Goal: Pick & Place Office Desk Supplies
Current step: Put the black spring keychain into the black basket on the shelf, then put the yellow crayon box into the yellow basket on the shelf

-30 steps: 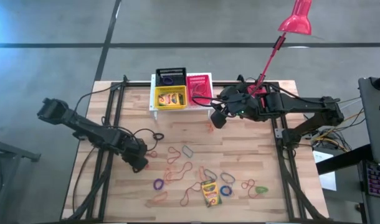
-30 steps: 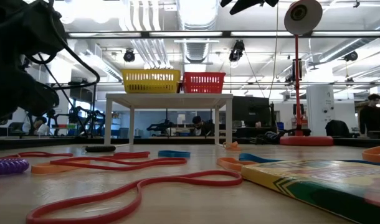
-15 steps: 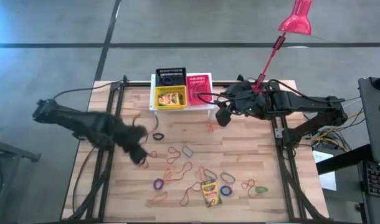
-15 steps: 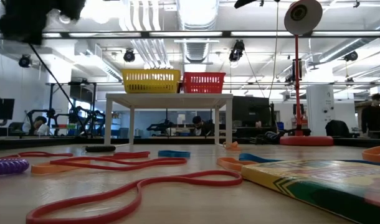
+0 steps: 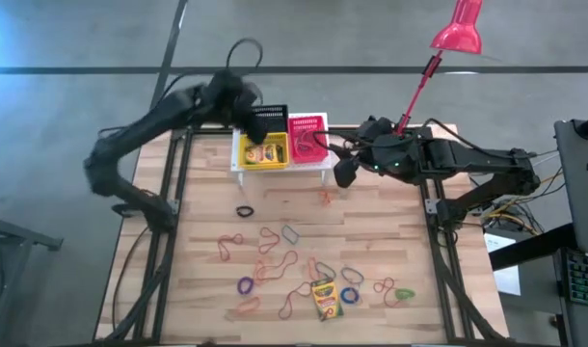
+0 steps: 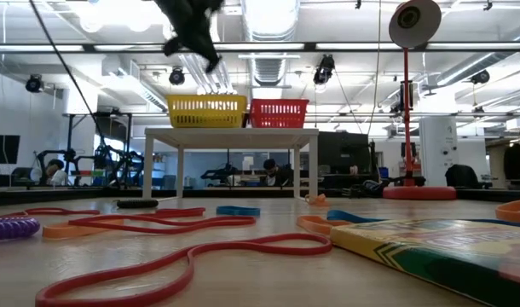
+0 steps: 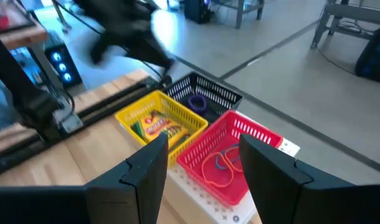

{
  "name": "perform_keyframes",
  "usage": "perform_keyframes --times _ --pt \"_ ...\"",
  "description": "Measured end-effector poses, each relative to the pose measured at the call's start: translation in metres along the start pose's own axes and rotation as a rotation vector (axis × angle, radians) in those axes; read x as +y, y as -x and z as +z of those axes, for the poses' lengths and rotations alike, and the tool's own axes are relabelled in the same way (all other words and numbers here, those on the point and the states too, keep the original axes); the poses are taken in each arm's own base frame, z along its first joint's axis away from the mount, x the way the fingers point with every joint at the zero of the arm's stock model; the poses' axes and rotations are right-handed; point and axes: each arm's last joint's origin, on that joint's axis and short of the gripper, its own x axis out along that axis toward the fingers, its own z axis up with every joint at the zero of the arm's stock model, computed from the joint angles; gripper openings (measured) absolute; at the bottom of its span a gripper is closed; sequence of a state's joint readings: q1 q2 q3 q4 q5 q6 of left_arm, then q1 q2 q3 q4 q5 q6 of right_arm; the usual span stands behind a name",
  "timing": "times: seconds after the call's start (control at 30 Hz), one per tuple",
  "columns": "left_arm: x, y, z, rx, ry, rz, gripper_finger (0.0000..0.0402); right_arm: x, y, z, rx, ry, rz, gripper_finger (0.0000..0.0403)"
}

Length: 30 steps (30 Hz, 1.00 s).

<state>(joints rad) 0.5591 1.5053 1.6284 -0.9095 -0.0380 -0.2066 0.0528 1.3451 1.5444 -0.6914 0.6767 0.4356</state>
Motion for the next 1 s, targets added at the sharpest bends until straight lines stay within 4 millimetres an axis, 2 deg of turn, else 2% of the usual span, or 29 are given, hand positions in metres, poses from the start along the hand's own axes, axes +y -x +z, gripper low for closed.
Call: perform_keyframes --times 0.13,0.27,0.37,0.57,0.8,0.9,1.0 --pt "0.031 -0.046 0.018 0.068 -0.02 0.082 0.0005 -0.003 0.006 0.004 -0.019 -0.036 0.01 0.0192" --pt "0.05 -0.089 0.017 0.161 0.001 0.119 0.0006 -0.005 0.01 0.008 -0.048 -0.061 0.022 0.0192" --pt "0.054 -0.108 0.012 0.209 0.008 0.126 0.0007 -0.005 0.01 0.008 -0.051 -0.061 0.02 0.0192" --pt "0.055 -0.12 0.013 0.194 -0.002 0.121 0.0032 -0.003 0.007 0.007 -0.046 -0.056 0.017 0.0192" --pt "0.055 -0.12 0.017 0.153 -0.018 0.115 0.0121 -0.002 0.006 0.006 -0.043 -0.054 0.016 0.0192" --pt "0.055 -0.117 0.021 0.147 -0.013 0.112 0.0156 -0.002 0.007 0.006 -0.043 -0.059 0.019 0.0192" --pt "0.052 -0.101 0.026 0.168 -0.002 0.083 0.018 0.0 0.009 0.005 -0.038 -0.055 0.034 0.0192"
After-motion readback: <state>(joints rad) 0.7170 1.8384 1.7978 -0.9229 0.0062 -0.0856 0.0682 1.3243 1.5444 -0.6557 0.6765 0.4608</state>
